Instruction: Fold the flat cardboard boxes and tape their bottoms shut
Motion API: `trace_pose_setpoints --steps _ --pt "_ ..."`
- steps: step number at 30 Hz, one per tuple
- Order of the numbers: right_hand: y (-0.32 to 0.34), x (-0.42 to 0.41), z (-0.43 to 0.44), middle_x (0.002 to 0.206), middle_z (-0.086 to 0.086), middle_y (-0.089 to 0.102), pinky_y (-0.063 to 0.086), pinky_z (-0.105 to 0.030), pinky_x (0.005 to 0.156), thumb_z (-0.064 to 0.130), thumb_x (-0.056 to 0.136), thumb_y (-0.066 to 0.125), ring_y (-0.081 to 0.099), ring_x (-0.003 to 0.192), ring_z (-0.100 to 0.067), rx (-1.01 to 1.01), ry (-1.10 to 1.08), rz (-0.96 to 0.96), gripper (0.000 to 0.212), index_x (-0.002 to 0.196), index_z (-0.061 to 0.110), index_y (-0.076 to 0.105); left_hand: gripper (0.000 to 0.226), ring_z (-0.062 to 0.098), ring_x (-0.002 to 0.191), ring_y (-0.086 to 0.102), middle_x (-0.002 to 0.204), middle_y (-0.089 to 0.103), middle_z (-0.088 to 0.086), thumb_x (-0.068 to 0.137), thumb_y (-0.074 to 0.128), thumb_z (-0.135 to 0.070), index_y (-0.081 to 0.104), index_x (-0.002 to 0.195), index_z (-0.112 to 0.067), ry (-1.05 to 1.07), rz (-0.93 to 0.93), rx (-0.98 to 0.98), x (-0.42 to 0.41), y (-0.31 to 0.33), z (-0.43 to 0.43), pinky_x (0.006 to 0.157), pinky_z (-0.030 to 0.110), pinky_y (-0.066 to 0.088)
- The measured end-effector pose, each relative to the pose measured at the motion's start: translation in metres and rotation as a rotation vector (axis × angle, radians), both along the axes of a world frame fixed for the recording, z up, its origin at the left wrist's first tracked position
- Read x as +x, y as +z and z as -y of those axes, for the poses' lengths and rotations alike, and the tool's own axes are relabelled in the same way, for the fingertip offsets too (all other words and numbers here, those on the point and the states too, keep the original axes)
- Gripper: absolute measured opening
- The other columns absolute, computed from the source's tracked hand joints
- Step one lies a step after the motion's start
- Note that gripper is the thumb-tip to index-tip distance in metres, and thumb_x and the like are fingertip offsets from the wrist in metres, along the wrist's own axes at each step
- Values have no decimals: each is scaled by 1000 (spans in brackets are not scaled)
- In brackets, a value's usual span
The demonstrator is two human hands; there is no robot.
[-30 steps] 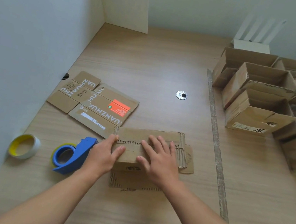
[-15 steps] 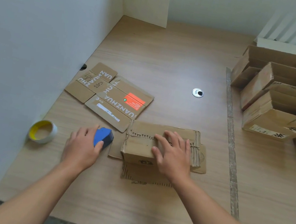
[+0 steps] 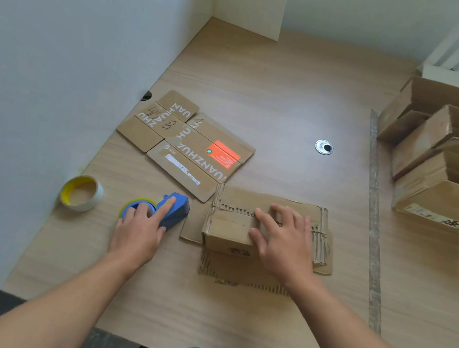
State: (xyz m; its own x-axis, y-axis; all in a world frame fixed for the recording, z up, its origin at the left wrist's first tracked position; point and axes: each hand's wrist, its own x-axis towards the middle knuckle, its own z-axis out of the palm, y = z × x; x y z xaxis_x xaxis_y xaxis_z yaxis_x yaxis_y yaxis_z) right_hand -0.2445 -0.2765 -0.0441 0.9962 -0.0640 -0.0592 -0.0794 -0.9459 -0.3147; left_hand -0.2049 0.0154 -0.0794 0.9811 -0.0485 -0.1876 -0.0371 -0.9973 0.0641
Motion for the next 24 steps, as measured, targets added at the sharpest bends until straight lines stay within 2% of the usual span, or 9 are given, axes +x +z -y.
trace_pose_setpoints --steps 3,6,13,20,24 --pt "-1 -1 2 145 3 39 3 -53 122 54 96 51 23 141 -23 9 0 12 47 141 41 50 75 26 101 50 116 48 4 99 47 -44 -4 153 -47 -18 -43 22 0 -4 -5 85 38 43" --pt "-5 -3 2 145 2 39 2 -53 122 53 96 52 23 141 -24 16 -2 18 47 141 40 50 76 25 93 59 106 56 4 100 40 -48 -17 151 -44 -67 -56 76 3 -5 -3 80 36 44" --pt "-9 -3 4 144 2 39 4 -54 122 57 94 46 23 140 -24 12 7 21 50 140 38 52 72 30 91 62 103 55 6 100 43 -46 -6 152 -48 11 -100 -53 11 -5 2 72 37 45" --pt "-11 -1 4 142 1 43 8 -56 121 59 89 41 24 135 -23 31 -2 39 56 137 37 57 74 33 91 61 105 58 10 97 46 -36 -2 153 -42 74 -86 -137 17 -11 10 74 41 50" --pt "-10 1 8 140 4 46 23 -51 116 68 86 29 29 128 -21 -44 5 47 62 134 43 57 73 29 88 54 107 61 9 94 50 -38 9 154 -40 127 -63 -267 21 5 4 73 36 43"
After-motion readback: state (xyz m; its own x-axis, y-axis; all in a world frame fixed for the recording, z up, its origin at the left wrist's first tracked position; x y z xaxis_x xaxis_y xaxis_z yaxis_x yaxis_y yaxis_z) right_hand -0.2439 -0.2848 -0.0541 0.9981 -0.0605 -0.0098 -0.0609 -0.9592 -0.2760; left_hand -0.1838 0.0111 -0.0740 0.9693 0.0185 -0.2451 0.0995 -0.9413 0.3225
